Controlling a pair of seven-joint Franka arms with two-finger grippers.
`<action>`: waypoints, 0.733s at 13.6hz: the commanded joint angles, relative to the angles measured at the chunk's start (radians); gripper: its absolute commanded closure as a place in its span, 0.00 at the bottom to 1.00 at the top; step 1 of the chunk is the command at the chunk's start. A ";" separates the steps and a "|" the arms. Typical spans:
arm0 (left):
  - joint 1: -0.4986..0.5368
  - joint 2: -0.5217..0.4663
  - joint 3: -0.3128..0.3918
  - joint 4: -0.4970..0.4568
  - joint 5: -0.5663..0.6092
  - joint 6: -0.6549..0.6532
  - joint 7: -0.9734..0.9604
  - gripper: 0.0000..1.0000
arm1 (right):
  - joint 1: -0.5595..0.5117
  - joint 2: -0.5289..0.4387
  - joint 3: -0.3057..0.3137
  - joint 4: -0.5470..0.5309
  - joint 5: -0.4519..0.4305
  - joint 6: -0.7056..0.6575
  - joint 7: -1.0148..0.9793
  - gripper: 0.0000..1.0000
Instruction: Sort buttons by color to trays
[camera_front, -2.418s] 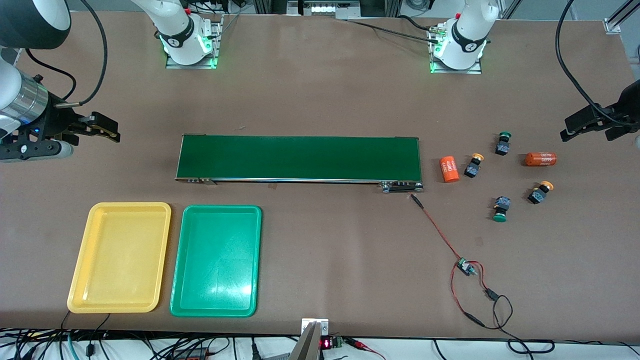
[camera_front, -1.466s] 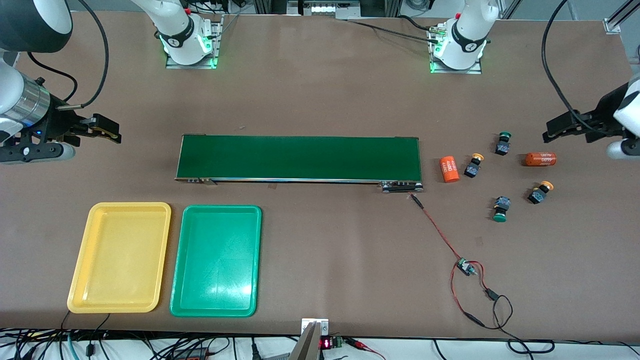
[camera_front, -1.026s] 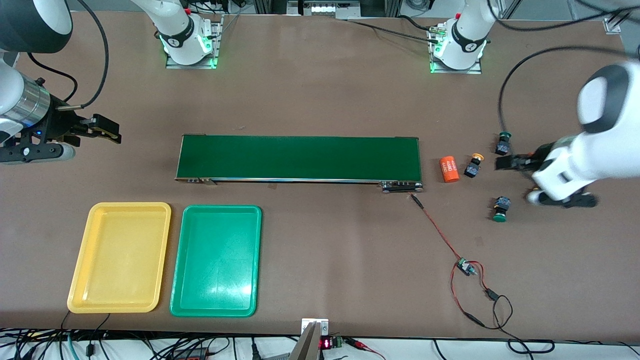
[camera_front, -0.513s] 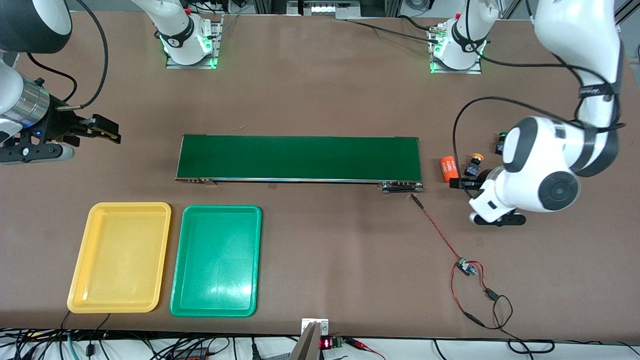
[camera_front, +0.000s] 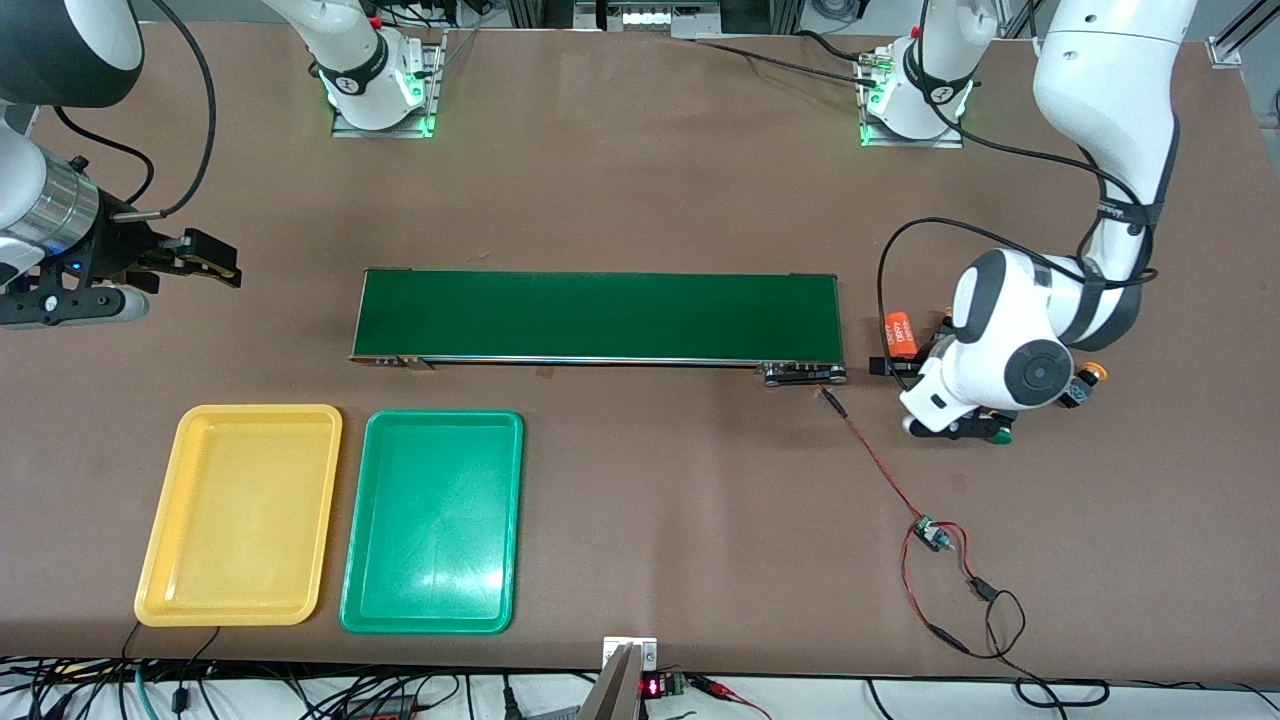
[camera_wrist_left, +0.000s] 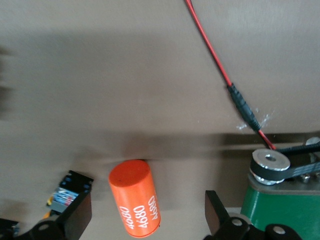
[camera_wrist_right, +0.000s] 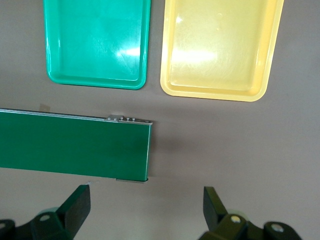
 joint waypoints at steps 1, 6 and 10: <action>0.010 -0.101 -0.013 -0.112 -0.013 0.029 -0.001 0.00 | -0.009 -0.003 0.000 0.009 -0.012 -0.009 -0.004 0.00; 0.027 -0.105 -0.013 -0.178 -0.013 0.080 0.088 0.00 | -0.026 -0.009 0.002 0.006 -0.012 -0.011 -0.005 0.00; 0.030 -0.108 -0.013 -0.268 -0.013 0.187 0.108 0.00 | -0.038 -0.032 0.003 -0.011 -0.004 -0.012 -0.011 0.00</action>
